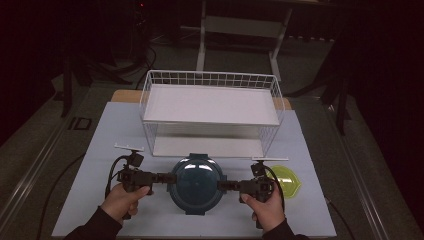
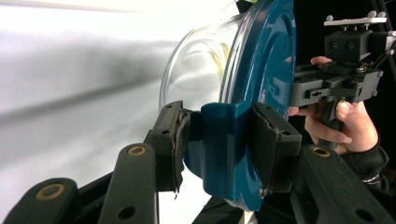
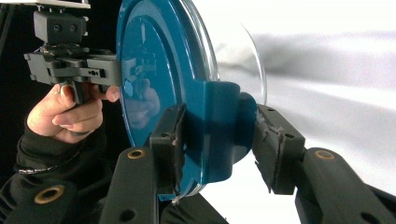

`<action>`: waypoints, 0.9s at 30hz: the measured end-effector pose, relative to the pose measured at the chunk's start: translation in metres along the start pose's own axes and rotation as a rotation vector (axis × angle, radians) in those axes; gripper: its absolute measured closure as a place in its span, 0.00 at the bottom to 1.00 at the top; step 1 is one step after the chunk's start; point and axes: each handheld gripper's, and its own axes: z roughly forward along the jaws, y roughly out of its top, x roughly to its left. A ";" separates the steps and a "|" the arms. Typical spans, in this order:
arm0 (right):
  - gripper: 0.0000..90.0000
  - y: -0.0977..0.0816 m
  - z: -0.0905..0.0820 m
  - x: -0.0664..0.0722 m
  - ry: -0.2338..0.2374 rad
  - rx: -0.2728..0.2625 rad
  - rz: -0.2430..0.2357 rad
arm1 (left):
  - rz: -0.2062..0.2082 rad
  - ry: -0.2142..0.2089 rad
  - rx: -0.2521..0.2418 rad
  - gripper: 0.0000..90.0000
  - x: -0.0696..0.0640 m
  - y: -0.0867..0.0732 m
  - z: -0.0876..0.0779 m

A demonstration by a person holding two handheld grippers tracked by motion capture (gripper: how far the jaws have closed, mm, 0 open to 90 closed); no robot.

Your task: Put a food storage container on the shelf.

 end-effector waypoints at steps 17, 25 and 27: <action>0.62 0.036 -0.039 0.031 0.010 -0.091 -0.066 | 0.101 -0.018 -0.072 0.63 -0.045 0.050 -0.017; 0.62 0.059 -0.057 0.044 0.007 -0.135 -0.084 | 0.140 -0.014 -0.101 0.63 -0.067 0.078 -0.022; 0.62 0.065 -0.062 0.047 0.008 -0.145 -0.088 | 0.149 -0.014 -0.111 0.63 -0.072 0.085 -0.023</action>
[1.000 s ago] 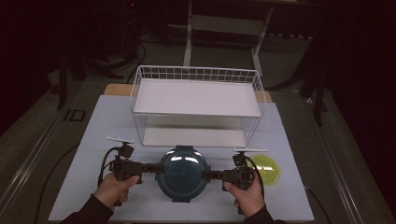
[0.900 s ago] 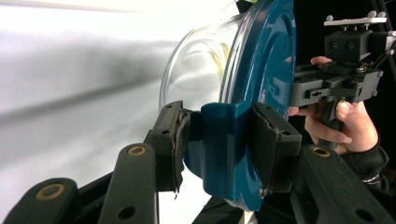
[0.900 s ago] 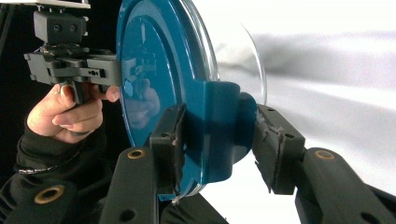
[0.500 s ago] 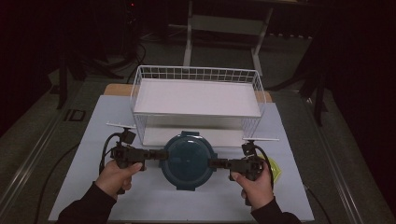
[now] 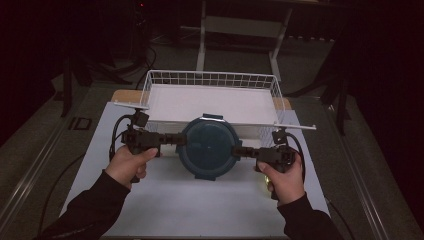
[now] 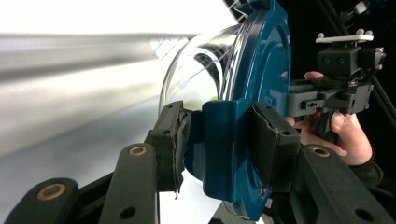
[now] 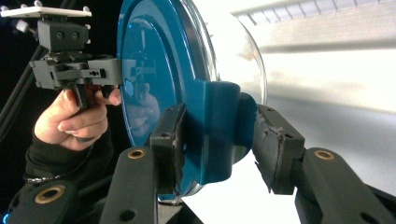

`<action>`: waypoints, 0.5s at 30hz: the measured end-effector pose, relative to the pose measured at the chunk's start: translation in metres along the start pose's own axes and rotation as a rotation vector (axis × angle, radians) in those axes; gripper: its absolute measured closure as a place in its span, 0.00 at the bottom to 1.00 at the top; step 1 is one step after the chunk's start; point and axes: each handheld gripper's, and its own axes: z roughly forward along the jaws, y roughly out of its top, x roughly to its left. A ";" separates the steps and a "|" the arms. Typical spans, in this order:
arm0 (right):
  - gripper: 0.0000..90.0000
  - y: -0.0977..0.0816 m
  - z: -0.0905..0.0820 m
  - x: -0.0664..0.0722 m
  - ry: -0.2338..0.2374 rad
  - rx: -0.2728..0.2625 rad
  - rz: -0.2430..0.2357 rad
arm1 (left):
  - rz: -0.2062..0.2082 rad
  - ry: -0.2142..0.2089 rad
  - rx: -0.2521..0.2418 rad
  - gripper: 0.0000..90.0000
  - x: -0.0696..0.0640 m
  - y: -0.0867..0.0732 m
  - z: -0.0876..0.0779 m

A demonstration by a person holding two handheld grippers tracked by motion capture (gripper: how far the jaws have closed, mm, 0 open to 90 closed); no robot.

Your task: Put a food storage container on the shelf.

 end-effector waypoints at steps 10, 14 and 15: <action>0.61 0.039 -0.016 0.013 -0.014 -0.039 -0.044 | 0.038 -0.008 -0.038 0.63 -0.015 0.039 0.000; 0.61 0.052 -0.022 0.013 -0.011 -0.055 -0.038 | 0.058 -0.006 -0.047 0.63 -0.019 0.056 0.002; 0.61 0.052 -0.022 0.013 -0.011 -0.055 -0.038 | 0.058 -0.006 -0.047 0.63 -0.019 0.056 0.002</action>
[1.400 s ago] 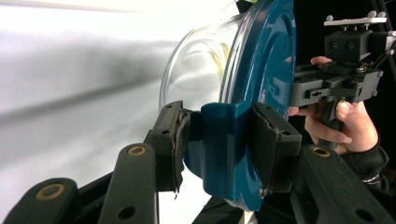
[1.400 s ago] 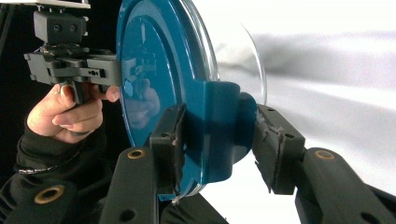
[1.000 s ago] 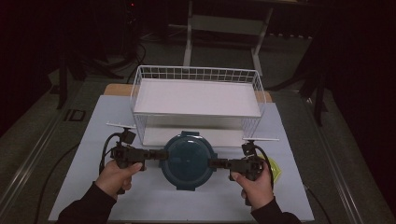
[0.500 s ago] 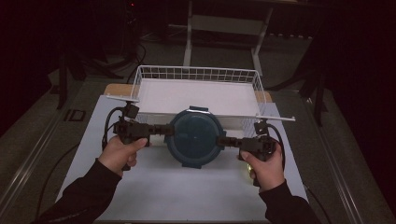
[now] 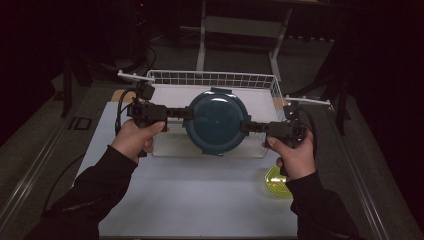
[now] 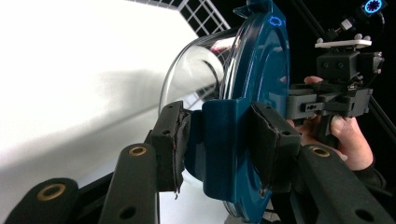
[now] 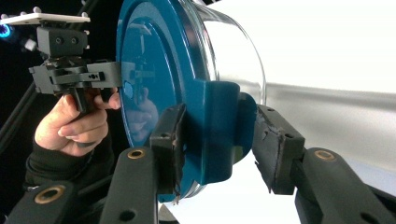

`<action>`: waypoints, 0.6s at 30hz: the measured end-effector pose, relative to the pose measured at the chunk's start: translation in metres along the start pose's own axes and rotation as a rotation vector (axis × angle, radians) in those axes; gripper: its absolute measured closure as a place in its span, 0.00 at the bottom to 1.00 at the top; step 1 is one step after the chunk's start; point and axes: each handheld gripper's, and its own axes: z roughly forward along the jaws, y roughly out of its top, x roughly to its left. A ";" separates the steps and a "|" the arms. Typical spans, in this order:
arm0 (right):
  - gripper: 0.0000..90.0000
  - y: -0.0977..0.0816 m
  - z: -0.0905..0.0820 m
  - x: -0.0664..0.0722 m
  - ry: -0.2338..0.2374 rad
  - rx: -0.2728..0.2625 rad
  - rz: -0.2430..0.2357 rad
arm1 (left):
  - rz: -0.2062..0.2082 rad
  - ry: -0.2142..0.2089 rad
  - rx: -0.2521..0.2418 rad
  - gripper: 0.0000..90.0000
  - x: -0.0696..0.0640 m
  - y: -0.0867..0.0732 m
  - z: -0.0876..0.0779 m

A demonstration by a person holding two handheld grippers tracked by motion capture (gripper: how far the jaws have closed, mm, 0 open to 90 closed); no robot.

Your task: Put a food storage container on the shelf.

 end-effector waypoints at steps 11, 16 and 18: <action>0.61 0.029 0.003 -0.012 -0.025 -0.010 0.031 | -0.038 -0.010 -0.025 0.63 0.016 0.023 0.017; 0.61 0.036 0.005 -0.016 -0.039 -0.015 0.032 | -0.059 -0.013 -0.028 0.63 0.022 0.026 0.022; 0.61 0.038 0.008 -0.019 -0.037 -0.010 0.046 | -0.055 -0.008 -0.030 0.63 0.024 0.027 0.022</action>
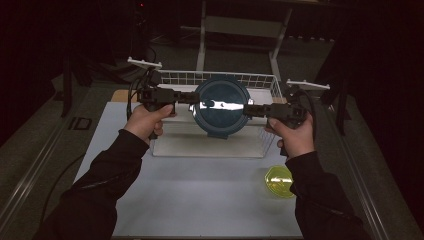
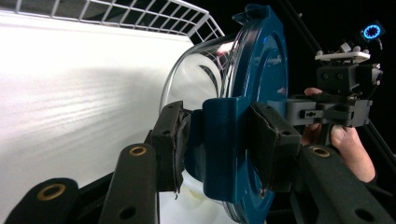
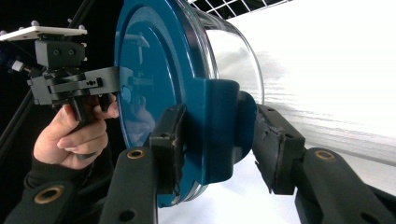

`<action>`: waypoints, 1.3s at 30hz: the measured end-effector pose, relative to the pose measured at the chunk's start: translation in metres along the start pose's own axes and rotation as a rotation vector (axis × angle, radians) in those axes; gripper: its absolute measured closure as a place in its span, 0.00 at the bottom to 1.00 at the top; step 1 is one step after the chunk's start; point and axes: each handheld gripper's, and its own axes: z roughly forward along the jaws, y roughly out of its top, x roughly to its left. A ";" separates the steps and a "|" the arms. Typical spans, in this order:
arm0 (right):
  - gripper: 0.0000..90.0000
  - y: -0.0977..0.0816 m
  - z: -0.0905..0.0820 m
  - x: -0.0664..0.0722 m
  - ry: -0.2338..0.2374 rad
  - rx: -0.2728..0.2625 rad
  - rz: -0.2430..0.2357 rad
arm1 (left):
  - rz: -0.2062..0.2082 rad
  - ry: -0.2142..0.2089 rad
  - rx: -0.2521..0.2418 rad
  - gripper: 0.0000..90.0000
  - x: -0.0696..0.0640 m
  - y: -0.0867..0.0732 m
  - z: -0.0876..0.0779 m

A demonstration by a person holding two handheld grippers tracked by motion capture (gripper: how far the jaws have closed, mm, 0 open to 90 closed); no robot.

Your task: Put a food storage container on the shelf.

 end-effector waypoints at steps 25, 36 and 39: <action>0.59 0.024 0.030 -0.022 -0.004 0.053 0.096 | -0.068 0.039 -0.017 0.61 0.030 0.011 0.010; 0.55 0.031 0.037 -0.023 -0.052 0.053 0.089 | -0.085 0.053 -0.018 0.67 0.040 0.014 0.015; 0.57 0.032 0.036 -0.017 -0.085 0.045 0.048 | -0.044 0.055 -0.039 0.59 0.035 0.013 0.012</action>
